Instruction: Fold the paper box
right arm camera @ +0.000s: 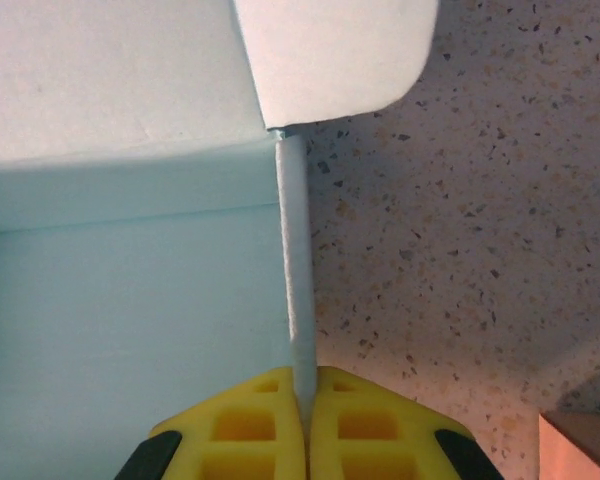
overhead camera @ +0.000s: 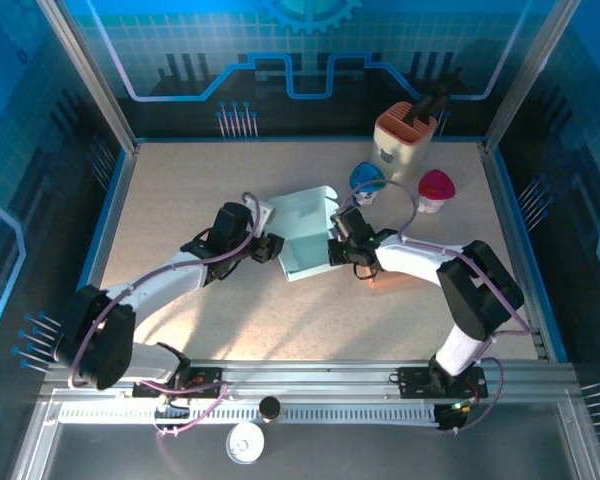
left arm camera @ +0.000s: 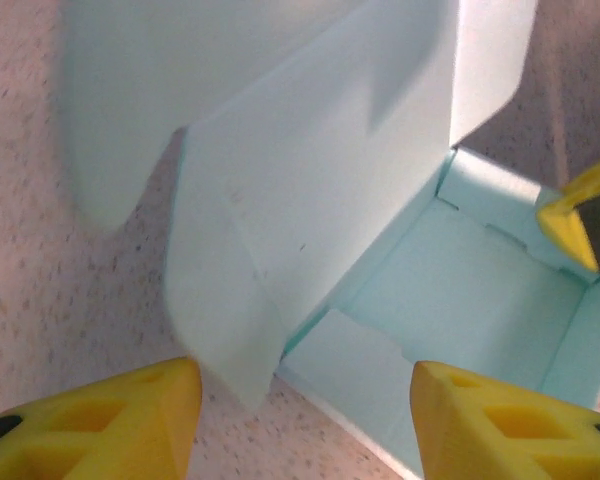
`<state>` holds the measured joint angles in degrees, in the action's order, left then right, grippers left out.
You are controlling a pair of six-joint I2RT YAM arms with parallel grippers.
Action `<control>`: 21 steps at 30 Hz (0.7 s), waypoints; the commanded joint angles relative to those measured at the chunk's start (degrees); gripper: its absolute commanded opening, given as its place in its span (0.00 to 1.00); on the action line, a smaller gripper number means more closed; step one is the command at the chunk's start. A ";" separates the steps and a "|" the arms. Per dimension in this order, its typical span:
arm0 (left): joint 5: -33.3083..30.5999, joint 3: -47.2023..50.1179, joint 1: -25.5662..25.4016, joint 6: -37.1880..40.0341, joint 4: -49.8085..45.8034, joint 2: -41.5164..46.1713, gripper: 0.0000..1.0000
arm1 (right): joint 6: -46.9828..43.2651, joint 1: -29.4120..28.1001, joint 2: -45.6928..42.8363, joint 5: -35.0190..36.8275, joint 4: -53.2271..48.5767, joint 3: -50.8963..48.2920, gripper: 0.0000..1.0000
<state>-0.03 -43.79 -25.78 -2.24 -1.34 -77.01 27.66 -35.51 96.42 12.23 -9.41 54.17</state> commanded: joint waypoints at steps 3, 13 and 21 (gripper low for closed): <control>-6.39 1.72 -2.06 -24.02 -10.90 8.32 0.53 | 1.94 -1.84 -1.90 5.01 0.89 -0.74 0.00; -7.96 3.64 -8.19 -44.48 -11.77 4.71 0.47 | 3.37 -3.95 -3.43 7.63 2.54 -2.57 0.00; -7.63 0.67 -10.33 -46.22 -6.02 -5.97 0.43 | 3.32 -4.47 -3.49 7.92 2.50 -2.31 0.00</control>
<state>-7.25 -40.97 -35.66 -46.11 -10.13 -80.55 30.06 -39.05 94.48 18.74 -8.05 52.10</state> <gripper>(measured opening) 0.438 0.049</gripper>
